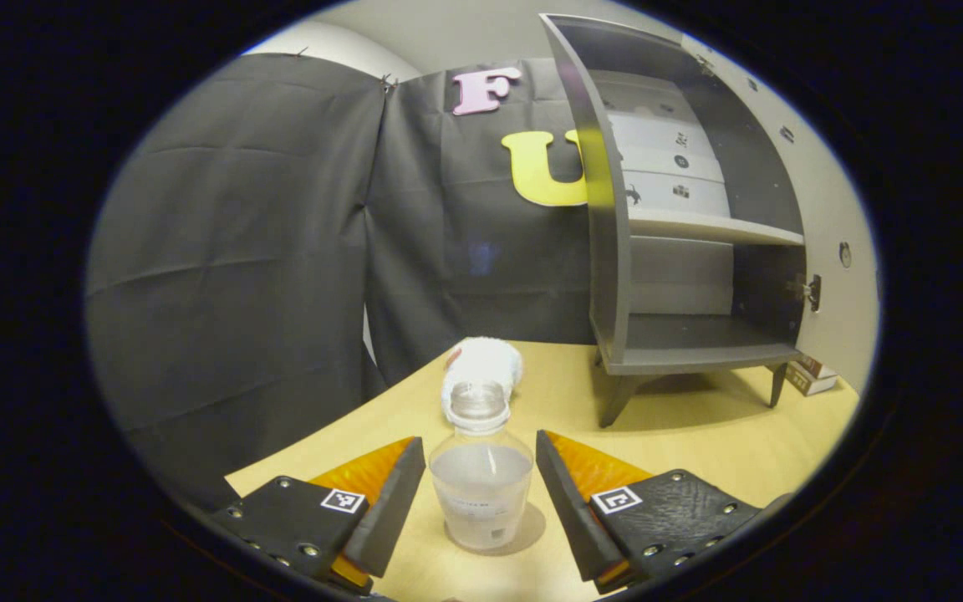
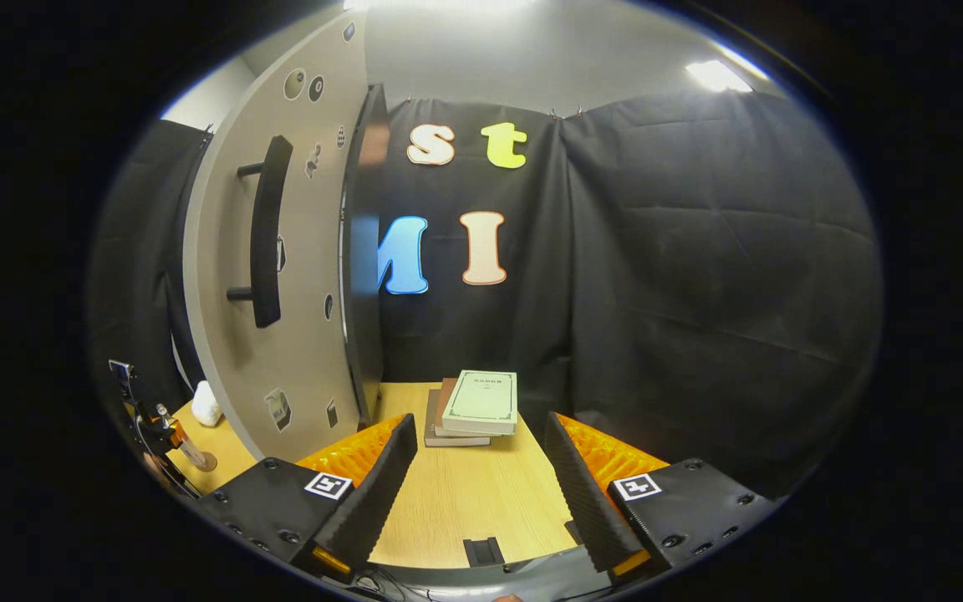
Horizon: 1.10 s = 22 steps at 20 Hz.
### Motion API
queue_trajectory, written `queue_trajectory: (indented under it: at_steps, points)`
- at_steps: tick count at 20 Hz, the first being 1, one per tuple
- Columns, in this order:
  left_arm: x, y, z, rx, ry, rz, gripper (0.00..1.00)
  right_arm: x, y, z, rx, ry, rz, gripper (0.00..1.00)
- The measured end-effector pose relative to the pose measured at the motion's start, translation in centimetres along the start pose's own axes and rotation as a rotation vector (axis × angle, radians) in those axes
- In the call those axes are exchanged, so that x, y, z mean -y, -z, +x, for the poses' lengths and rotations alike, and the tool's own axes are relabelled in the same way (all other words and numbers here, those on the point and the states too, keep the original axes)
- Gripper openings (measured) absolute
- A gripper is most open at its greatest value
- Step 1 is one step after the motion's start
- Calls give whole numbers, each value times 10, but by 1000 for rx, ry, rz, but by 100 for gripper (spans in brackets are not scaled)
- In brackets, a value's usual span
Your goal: Open the cabinet door with the right hand, grasp the bottle in the cabinet with the left hand and place it on the coaster, then close the cabinet door with the right hand.
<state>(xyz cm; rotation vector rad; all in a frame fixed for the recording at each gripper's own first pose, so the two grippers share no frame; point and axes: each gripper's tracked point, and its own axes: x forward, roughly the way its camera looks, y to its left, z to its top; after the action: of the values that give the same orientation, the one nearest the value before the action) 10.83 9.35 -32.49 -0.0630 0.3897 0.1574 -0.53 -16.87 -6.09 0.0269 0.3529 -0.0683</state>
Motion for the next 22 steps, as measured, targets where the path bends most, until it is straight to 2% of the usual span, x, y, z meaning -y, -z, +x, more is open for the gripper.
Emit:
queue_trajectory:
  at_steps: [5, 8, 9, 12, 16, 17, 18, 19, 20, 22]
  points:
    - [-2, -65, -25, 55, 8, -4, 83, -11, -21, 4, 46, -60, 36, 98]
    - [-6, -99, -52, 88, 7, -14, 83, -19, -35, 8, 74, -113, 51, 98]
    - [-8, -111, -61, 98, 3, -14, 80, -22, -41, 12, 82, -134, 59, 98]
    - [-8, -147, -94, 130, 5, -11, 83, -33, -66, 20, 122, -195, 90, 96]
    - [0, -182, -126, 148, 57, 13, 81, -52, -102, 32, 167, -256, 102, 93]
    - [-1, -191, -134, 158, 61, 22, 80, -59, -109, 33, 178, -267, 98, 98]
    - [-1, -200, -139, 167, 70, 27, 81, -65, -116, 35, 188, -275, 92, 93]
    - [0, -207, -144, 173, 83, 25, 80, -71, -121, 38, 196, -284, 81, 93]
    - [1, -215, -149, 181, 100, 20, 82, -78, -124, 40, 198, -294, 61, 98]
    - [1, -232, -153, 204, 121, 7, 81, -82, -126, 43, 199, -285, 16, 98]
